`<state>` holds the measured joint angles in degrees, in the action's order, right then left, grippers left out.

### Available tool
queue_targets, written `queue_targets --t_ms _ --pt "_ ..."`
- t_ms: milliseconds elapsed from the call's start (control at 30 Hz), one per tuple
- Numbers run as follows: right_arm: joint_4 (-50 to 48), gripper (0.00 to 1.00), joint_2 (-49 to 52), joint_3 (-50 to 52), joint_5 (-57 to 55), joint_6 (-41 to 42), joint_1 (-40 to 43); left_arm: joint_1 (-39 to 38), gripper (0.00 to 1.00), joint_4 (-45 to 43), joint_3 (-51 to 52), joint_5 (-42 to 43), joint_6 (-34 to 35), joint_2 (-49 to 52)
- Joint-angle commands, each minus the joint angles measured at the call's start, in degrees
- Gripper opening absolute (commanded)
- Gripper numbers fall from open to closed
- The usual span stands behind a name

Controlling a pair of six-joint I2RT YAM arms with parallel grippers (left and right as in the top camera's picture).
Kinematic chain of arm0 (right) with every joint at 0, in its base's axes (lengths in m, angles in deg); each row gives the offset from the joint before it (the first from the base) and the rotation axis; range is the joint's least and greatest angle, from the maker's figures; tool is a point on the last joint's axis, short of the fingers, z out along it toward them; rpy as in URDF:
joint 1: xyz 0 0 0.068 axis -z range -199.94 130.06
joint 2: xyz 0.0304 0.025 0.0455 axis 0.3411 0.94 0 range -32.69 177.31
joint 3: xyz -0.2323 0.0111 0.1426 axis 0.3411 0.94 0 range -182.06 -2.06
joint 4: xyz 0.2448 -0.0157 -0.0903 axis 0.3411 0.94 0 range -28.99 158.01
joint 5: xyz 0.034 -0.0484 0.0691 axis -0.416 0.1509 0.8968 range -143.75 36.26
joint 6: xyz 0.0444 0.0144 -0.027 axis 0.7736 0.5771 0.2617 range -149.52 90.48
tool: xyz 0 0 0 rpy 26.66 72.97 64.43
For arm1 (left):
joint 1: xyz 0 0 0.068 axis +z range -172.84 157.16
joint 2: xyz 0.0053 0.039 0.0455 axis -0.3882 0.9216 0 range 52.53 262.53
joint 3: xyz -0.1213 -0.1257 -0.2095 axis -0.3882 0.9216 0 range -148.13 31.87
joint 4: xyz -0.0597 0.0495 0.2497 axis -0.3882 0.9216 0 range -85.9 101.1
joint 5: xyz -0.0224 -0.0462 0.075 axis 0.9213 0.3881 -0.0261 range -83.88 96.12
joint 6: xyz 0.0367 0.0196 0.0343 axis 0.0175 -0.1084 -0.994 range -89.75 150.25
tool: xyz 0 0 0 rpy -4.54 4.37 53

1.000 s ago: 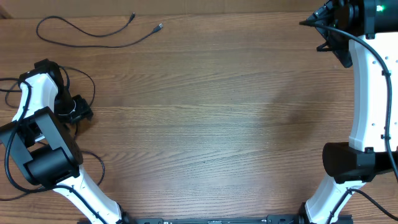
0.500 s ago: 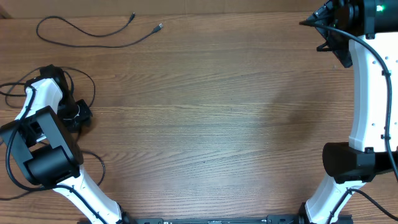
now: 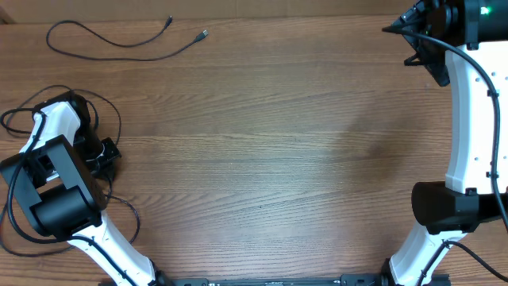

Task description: Untangle cables

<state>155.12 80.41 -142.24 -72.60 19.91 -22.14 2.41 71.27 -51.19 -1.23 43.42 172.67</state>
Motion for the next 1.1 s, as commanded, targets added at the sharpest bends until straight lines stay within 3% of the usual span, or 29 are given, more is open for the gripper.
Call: queue_targets --t_ms 0,100,200,400,600,800,933,1067 --pt "-0.13 1.00 -0.02 -0.55 -0.79 -0.20 0.13 0.24 0.04 3.04 -5.42 -0.09 0.96 0.17" --pt "-0.13 1.00 -0.02 -0.55 -0.79 -0.20 0.13 0.26 0.04 7.06 -10.95 -0.11 2.51 0.17" --pt "-0.13 1.00 -0.02 -0.55 -0.79 -0.20 0.13 0.52 0.04 13.05 -18.32 -0.13 11.67 0.15" --pt "-0.13 1.00 -0.02 -0.55 -0.79 -0.20 0.13 0.70 0.04 15.54 -28.44 0.61 10.58 0.15" --pt "-0.13 1.00 -0.02 -0.55 -0.79 -0.20 0.13 0.70 0.04 13.86 -27.61 -7.91 12.59 1.31" --pt "-0.13 1.00 -0.02 -0.55 -0.79 -0.20 0.13 0.50 0.04 17.81 -21.73 -7.63 11.82 2.89" --pt "-0.13 1.00 -0.02 -0.55 -0.79 -0.20 0.13 0.59 0.05 20.04 -20.44 -6.88 18.60 3.34" --pt "-0.13 1.00 -0.02 -0.55 -0.79 -0.20 0.13 1.51 0.04 16.68 -20.92 1.14 18.34 3.32"
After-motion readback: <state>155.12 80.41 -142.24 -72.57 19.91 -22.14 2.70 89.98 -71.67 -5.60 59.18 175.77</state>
